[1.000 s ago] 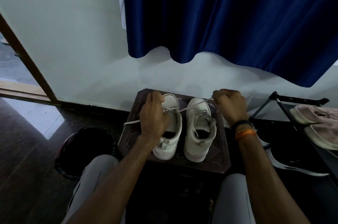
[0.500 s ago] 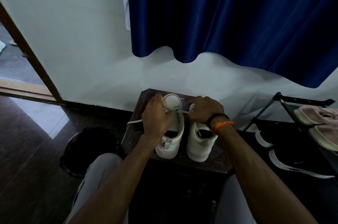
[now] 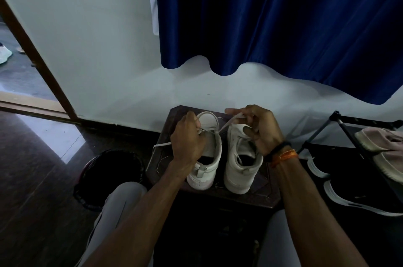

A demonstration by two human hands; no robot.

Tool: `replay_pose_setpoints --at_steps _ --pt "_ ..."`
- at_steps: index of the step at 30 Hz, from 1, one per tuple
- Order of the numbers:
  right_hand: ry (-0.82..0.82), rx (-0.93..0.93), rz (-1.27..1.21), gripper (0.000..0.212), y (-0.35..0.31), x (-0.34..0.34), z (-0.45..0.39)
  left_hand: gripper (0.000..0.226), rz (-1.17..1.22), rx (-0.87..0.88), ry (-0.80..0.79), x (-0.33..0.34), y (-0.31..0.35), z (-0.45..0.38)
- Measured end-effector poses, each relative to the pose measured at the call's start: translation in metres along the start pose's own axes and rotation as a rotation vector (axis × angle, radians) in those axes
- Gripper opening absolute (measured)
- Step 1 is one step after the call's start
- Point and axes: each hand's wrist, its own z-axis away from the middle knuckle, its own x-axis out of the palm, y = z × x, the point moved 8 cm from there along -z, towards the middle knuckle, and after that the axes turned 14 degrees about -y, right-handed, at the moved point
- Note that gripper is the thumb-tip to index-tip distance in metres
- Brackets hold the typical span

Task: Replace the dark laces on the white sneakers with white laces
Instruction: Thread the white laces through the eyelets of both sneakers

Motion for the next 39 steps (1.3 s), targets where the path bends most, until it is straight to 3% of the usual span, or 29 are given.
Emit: replay_pose_setpoints --at_steps 2,7,9,12,16,21,23,25,28,31,35,37,39 --pt "-0.004 0.012 0.126 0.035 0.001 0.009 -0.003 0.028 -0.001 0.010 -0.002 -0.001 0.001 0.000" --pt "0.095 0.079 1.038 0.012 -0.006 0.011 -0.008 0.027 -0.011 -0.016 -0.013 0.000 -0.001 -0.001" --pt "0.019 0.178 1.325 0.027 0.000 0.016 -0.012 0.027 -0.007 -0.020 -0.019 0.001 0.000 -0.001" --pt "-0.061 0.177 1.563 0.030 0.003 0.029 -0.016 0.027 0.000 -0.028 -0.020 0.000 0.000 -0.001" --pt "0.004 0.227 1.458 0.035 0.005 0.009 -0.020 0.026 -0.005 -0.024 -0.011 -0.001 0.000 -0.001" --pt "0.430 0.106 0.971 0.028 -0.036 -0.039 0.007 0.028 -0.023 -0.029 -0.017 0.001 0.000 -0.002" --pt "0.359 0.063 0.622 0.021 -0.032 -0.037 0.004 0.029 -0.017 -0.034 -0.017 0.001 -0.001 -0.001" --pt "0.176 0.111 0.290 0.016 -0.014 -0.020 -0.005 0.030 -0.019 -0.028 -0.011 0.000 0.000 0.000" --pt "0.021 0.132 0.026 0.035 0.002 0.005 -0.010 0.030 -0.019 -0.026 -0.012 -0.001 0.002 0.000" --pt "0.038 0.122 0.138 0.024 0.001 0.010 -0.010 0.030 -0.019 -0.029 -0.007 -0.001 0.001 0.000" --pt "0.142 0.148 0.868 0.020 -0.004 -0.017 -0.013 0.030 -0.004 -0.029 -0.004 -0.001 0.000 0.000" --pt "0.176 0.202 1.122 0.015 -0.004 -0.029 -0.012 0.030 0.002 -0.042 -0.002 -0.001 0.000 0.000" --pt "0.164 0.277 1.252 0.024 -0.004 -0.038 -0.013 0.031 0.010 -0.062 0.007 -0.002 -0.002 0.001"
